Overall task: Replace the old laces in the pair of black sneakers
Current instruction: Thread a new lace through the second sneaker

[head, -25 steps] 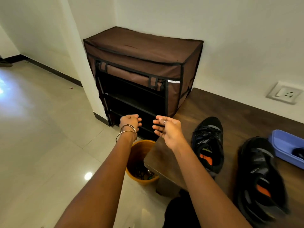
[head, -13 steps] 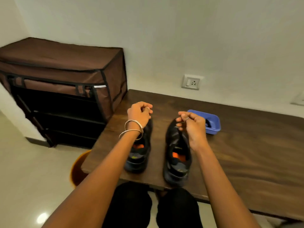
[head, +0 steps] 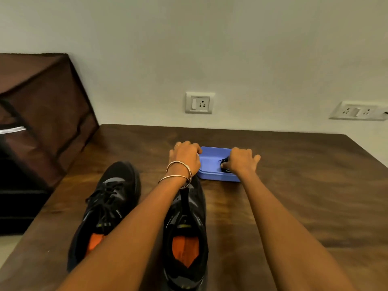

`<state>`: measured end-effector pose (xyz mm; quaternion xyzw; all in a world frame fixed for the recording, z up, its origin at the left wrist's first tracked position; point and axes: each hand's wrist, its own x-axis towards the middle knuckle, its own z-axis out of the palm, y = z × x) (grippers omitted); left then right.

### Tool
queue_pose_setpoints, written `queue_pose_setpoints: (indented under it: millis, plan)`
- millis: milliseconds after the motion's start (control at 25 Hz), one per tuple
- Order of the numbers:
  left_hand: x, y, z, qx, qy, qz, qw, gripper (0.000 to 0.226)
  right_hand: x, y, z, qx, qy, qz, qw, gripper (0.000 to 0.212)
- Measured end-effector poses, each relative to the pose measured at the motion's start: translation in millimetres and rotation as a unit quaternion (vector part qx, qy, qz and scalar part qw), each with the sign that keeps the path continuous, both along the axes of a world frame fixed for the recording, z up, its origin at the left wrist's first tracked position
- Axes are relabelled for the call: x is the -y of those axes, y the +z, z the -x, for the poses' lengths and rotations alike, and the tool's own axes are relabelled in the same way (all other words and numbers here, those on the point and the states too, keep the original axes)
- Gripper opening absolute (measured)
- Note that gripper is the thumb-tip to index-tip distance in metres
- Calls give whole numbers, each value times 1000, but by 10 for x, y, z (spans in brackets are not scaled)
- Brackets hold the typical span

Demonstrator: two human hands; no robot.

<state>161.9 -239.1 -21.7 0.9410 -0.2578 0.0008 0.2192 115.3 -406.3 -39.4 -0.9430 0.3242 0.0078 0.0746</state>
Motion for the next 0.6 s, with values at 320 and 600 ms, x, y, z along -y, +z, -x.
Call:
queue_pose_setpoints:
  millis: [320,600]
  plan:
    - [6,-97,-98,-3,2,33,999,26,-5,-253,-203,-16,-3,22,1000,33]
    - [-314,216,101,-50,5,217,975,34,-263,663,230,220,-13,-366,904,19]
